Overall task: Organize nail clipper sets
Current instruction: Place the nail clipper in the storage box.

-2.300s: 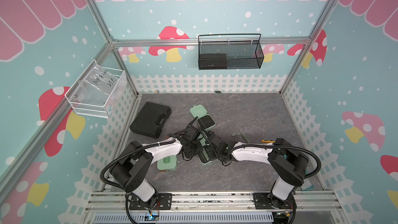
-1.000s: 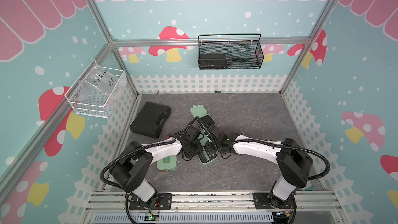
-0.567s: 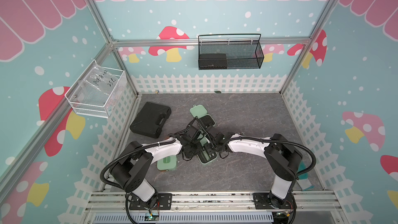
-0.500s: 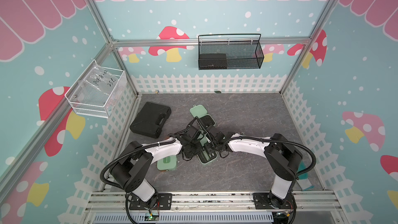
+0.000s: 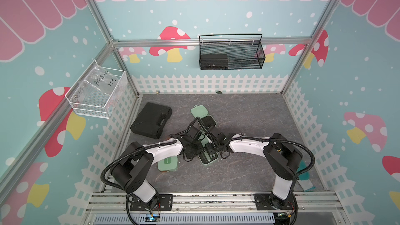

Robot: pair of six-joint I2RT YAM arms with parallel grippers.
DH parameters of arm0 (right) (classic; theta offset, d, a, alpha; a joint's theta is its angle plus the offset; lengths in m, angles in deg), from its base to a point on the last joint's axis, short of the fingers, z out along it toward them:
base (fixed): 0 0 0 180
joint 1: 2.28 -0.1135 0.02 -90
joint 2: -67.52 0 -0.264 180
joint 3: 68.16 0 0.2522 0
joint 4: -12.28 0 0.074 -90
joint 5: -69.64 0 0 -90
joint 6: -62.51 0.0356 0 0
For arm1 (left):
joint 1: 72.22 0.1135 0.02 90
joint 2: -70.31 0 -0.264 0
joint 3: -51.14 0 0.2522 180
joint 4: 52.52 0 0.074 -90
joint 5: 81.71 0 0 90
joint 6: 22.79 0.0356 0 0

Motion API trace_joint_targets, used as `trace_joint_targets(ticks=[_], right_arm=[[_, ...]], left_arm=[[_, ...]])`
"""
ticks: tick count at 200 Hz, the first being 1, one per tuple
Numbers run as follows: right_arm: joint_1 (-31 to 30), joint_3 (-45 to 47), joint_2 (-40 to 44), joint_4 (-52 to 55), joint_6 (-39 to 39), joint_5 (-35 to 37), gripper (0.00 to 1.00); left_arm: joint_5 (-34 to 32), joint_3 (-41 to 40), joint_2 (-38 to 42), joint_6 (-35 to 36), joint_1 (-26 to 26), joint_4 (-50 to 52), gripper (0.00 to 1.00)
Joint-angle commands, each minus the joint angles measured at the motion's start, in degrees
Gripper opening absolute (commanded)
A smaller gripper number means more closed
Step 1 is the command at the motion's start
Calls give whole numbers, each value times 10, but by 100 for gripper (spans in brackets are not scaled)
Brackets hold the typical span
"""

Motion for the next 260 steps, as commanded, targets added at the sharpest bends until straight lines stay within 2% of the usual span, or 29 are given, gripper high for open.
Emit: trace_joint_targets(ticks=[1,64,96,154,191,207,260], right_arm=[[2,34,4,8,13,10,5],[2,109,-1,-29,44,8,5],[2,94,-6,-23,37,10,6],[2,-46,69,64,-21,33,19],[4,-8,110,86,-6,17,30],[4,12,106,91,4,14,38],[4,40,63,90,31,32,35]], left_arm=[[-9,-10,-15,-10,-2,7,0],[-12,-16,-9,-10,-1,6,0],[-11,-12,-10,-10,-1,6,0],[-19,-12,14,-6,0,13,0],[-22,-7,25,-4,0,15,0],[-31,-5,41,-3,0,15,0],[-60,8,93,13,2,36,0]])
